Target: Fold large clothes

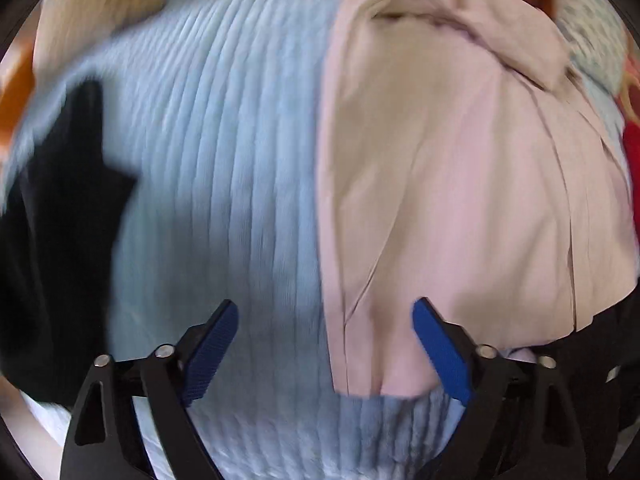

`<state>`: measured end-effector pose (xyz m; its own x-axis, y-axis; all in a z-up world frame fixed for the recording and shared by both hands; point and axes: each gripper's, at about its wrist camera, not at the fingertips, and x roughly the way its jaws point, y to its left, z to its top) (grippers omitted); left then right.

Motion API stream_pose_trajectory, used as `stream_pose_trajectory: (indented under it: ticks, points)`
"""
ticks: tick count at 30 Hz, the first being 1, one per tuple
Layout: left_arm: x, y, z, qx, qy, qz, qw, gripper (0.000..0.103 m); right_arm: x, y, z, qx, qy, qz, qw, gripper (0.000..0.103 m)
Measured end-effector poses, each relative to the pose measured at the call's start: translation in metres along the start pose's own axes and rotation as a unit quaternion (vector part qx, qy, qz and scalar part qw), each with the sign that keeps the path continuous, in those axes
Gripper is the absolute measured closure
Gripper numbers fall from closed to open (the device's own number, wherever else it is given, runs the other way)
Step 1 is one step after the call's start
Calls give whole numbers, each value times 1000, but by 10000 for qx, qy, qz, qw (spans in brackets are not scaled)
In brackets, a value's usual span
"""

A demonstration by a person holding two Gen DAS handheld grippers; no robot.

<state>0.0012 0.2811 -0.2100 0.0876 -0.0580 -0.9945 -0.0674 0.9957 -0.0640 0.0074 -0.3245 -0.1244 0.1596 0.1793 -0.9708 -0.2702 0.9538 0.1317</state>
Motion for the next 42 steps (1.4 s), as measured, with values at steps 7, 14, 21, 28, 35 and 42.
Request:
stream_pose_trajectory:
  ticks: [7,14,21,28,35,42]
  points:
    - [50,16,-11,-754,730,-1077,9886,17,8,-7,-16,153,66,114,9998,18]
    - [56,-7,-1,-337,939,-942,9905,20,22,-14,-16,341,270,260,9987,18]
    - [49,-14,0,-427,1052,-1312,9848,36,54,-31,-19,768,865,827,9898,18]
    - [54,-40,4,-635,1123,-1546,9795,37,95,-27,-24,1175,1647,1410,9691,17]
    - [58,-14,2,-1245,819,-2341,9607,33,102,-6,-25,1087,1666,1760,9641,17]
    - [55,8,-7,-1272,652,-2392,9604,54,105,10,-21,986,1591,1933,9631,33]
